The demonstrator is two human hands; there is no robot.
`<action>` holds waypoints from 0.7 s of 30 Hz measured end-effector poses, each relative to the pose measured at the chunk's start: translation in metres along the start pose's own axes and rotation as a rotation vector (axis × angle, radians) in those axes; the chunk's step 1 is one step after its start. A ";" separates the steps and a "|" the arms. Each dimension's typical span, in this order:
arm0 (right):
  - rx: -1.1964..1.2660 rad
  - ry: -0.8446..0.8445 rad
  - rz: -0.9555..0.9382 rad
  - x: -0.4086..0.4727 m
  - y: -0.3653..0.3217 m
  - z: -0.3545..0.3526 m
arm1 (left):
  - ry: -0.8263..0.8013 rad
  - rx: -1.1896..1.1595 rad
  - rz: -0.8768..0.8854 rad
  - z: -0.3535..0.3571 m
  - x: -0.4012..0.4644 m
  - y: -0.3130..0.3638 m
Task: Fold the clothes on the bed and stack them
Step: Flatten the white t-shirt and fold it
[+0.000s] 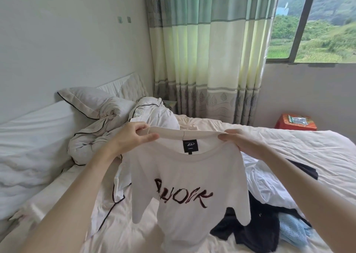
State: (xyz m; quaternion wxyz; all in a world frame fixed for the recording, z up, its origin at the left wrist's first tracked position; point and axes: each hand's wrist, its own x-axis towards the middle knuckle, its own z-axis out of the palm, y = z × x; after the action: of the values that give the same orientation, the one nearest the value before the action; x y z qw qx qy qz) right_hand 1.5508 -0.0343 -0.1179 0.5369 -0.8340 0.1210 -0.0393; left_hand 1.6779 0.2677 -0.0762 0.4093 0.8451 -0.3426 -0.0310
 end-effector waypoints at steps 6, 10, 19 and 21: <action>0.401 -0.260 -0.145 0.003 -0.058 -0.048 | -0.138 -0.297 0.019 -0.054 -0.003 0.020; 0.145 -0.182 -0.140 0.004 -0.071 -0.052 | 0.120 -0.103 -0.076 -0.052 0.009 0.017; -0.341 0.644 -0.374 0.016 -0.078 -0.040 | 0.437 0.254 -0.008 -0.039 0.024 0.041; -0.424 0.630 -0.283 0.014 -0.064 -0.040 | 0.370 0.274 -0.043 -0.038 0.017 0.037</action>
State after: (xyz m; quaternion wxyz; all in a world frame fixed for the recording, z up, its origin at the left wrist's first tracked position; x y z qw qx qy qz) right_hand 1.5664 -0.0475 -0.0442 0.2788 -0.8820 0.1688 -0.3405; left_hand 1.6829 0.2672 -0.0212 0.3458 0.8912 -0.2446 0.1627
